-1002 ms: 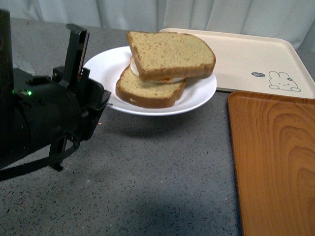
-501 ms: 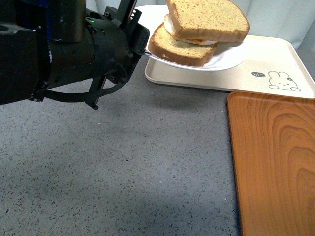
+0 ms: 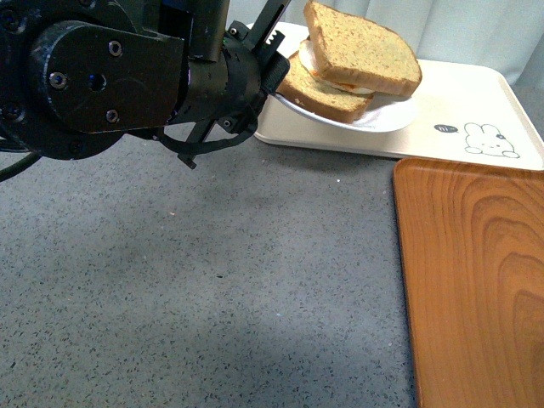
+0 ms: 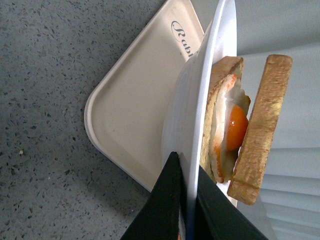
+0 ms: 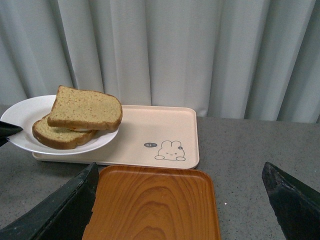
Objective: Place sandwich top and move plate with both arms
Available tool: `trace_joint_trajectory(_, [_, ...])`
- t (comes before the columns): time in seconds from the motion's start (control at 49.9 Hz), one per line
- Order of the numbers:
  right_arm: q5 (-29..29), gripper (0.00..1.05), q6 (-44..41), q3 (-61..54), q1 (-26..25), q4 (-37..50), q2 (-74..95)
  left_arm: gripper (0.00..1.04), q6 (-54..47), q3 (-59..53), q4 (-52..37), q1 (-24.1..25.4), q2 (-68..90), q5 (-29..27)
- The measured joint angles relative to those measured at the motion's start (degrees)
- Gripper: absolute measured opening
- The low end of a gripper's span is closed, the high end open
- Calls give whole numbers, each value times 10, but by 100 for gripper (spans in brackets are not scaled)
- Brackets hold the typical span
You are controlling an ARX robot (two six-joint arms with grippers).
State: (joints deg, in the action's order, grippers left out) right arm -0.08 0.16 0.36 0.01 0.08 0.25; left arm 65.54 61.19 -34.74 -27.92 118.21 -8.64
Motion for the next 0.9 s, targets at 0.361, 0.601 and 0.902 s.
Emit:
trace_joint_trajectory(0.361, [0,96,0,0,0,0,0,4,-12,58,26,6,41,-7])
trace_joint_trajectory(0.601, [0,96,0,0,0,0,0,4,-12,77,37,9,62,-13])
trace_joint_trajectory(0.902, [0,96,0,0,0,0,0,6,-8,90,58,8,80,-19])
